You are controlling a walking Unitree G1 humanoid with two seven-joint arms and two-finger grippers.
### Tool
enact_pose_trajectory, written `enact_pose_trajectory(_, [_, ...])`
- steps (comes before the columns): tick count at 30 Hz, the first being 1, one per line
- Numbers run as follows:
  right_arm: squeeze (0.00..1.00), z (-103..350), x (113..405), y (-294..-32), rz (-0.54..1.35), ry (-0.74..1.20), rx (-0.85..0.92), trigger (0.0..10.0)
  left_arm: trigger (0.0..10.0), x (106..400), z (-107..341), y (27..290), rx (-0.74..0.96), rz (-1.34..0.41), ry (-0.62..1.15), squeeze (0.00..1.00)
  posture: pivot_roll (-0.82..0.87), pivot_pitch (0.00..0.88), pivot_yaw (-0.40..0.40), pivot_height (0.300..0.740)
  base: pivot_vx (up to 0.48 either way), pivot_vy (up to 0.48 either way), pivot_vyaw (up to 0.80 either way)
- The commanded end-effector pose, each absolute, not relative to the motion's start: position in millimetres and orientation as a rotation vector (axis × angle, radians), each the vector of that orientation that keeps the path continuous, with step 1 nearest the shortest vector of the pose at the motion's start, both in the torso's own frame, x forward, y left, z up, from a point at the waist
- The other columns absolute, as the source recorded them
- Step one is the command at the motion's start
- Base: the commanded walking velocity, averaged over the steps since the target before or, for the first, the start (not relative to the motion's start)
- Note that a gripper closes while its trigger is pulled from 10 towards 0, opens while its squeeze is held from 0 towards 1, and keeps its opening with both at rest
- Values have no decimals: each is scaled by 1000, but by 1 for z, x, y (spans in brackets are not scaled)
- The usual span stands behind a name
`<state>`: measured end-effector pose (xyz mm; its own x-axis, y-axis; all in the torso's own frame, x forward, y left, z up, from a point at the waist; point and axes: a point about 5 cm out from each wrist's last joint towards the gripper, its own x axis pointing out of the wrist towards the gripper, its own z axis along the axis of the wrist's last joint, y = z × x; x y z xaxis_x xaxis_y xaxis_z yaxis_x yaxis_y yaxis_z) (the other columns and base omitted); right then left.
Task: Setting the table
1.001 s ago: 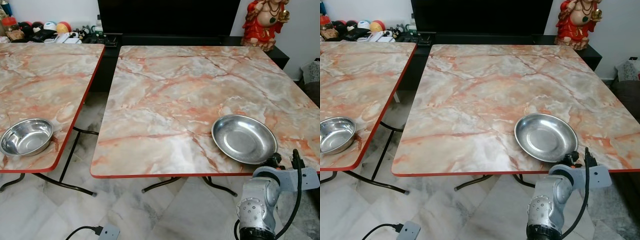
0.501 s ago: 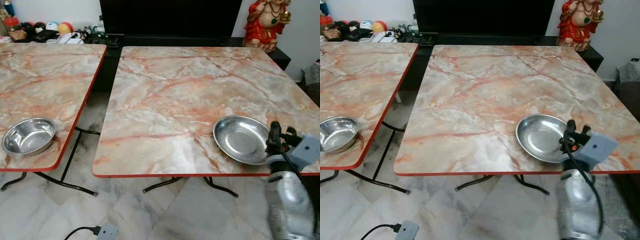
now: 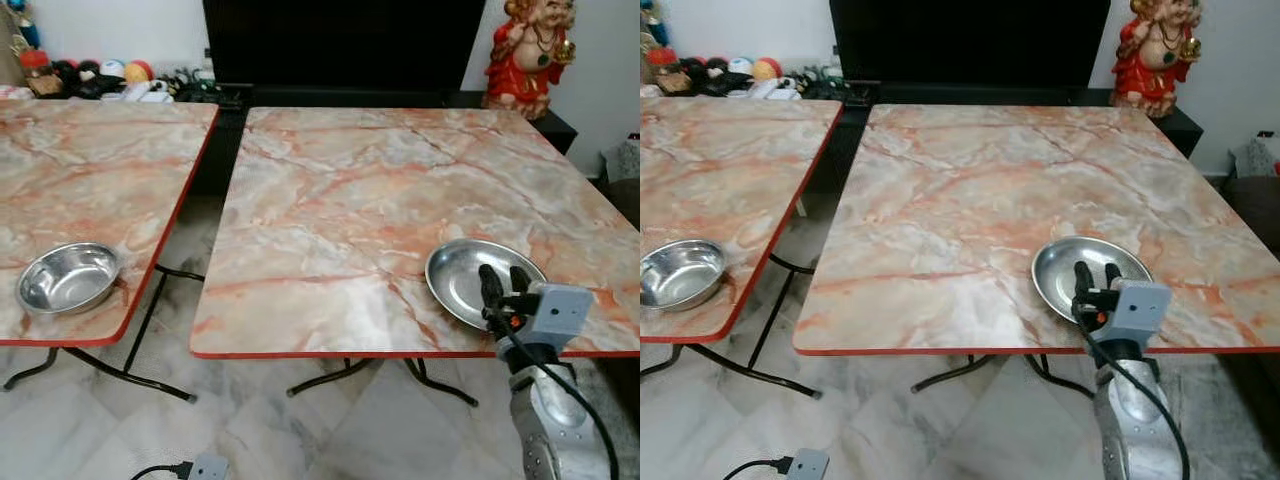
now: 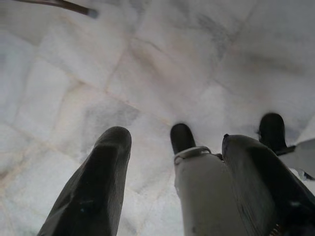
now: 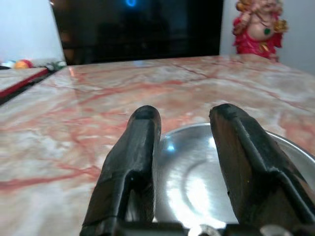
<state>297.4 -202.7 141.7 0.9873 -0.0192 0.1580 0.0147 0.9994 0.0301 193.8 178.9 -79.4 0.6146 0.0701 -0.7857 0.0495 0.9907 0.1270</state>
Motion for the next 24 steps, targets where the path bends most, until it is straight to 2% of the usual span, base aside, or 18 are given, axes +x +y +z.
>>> enact_pose_trajectory(1, [0,147,295,-201,-5,-187,4,10000,10000,185,-84,182,116,48,947,0,-71,2,-7,740,0,0,0])
enact_pose_trajectory(5, [0,154,294,-201,9,-239,-4,10000,10000,183,-85,183,91,61,950,0,-78,0,-6,740,0,0,0])
enact_pose_trajectory(7, [0,155,293,-202,2,-247,4,10000,10000,183,-85,182,88,59,954,0,-78,0,-5,740,0,364,800])
enact_pose_trajectory(9, [0,156,293,-201,1,-261,27,10000,10000,183,-85,183,88,54,952,0,-75,0,0,740,0,480,800])
enact_pose_trajectory(24, [0,157,301,-195,-37,-267,85,10000,10000,187,-83,184,77,45,938,0,-59,58,-1,740,0,480,0])
